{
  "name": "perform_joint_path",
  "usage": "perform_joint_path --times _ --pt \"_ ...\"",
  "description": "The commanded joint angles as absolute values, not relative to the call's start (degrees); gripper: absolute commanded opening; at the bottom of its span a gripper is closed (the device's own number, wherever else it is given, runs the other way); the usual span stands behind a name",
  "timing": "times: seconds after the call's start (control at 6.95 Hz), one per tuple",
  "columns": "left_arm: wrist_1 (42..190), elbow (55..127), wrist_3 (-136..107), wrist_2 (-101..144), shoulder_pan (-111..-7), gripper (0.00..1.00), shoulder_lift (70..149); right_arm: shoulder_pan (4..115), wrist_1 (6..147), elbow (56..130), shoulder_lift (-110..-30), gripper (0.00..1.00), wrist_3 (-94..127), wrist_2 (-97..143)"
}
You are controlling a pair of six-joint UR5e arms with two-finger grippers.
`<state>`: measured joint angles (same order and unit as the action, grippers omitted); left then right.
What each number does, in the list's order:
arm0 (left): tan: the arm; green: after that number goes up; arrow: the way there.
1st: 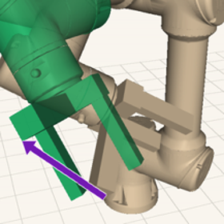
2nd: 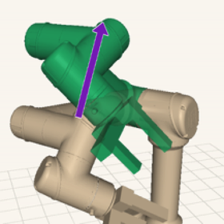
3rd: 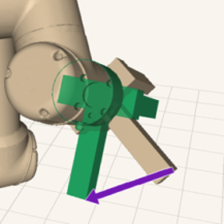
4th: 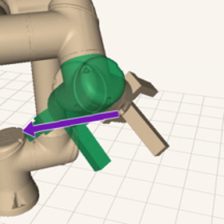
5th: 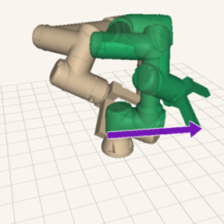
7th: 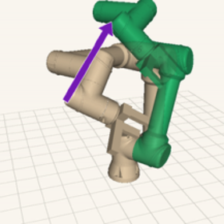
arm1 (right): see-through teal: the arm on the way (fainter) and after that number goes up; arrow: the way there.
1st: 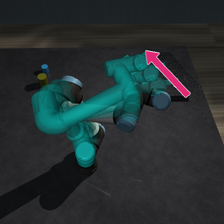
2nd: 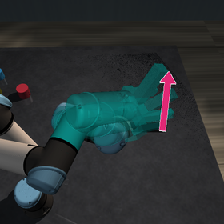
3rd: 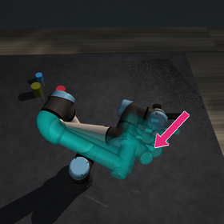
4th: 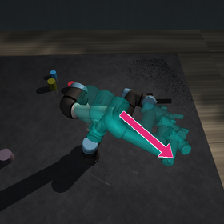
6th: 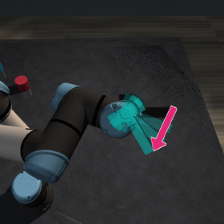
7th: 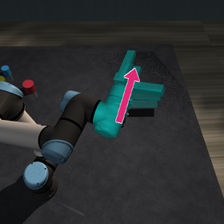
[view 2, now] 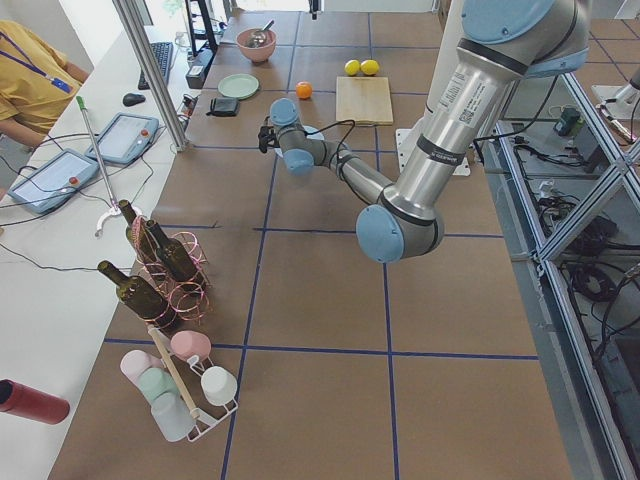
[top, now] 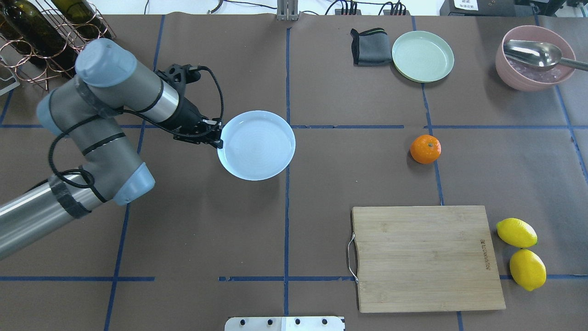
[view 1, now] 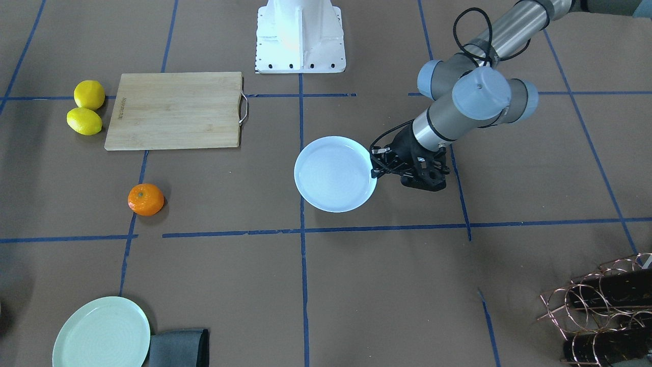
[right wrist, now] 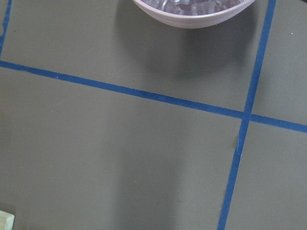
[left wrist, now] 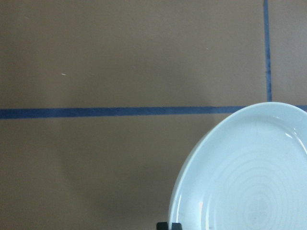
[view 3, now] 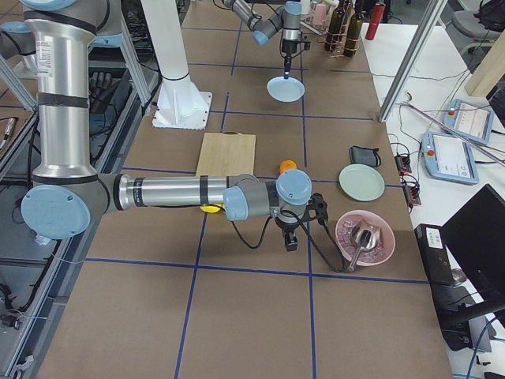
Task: Pick orange to plate
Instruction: 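Slide the white plate to table centre with left gripper while right arm reaches in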
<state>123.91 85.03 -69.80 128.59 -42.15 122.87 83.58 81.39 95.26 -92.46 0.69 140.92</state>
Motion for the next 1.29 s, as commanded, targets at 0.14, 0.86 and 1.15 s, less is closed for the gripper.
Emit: perform_joint_path --times 0.14,0.86,1.15 --pt "125.0 79.0 -72.0 123.8 -37.4 0.00 127.3 83.6 81.3 95.5 -92.5 1.00 0.7 142.6" --pt "127.8 76.7 -72.0 123.7 -36.2 0.00 127.8 83.6 81.3 95.7 -92.5 1.00 0.8 142.6" --pt "130.4 76.4 -72.0 121.2 -35.8 0.07 127.6 83.6 81.2 95.7 -92.4 1.00 0.8 142.6"
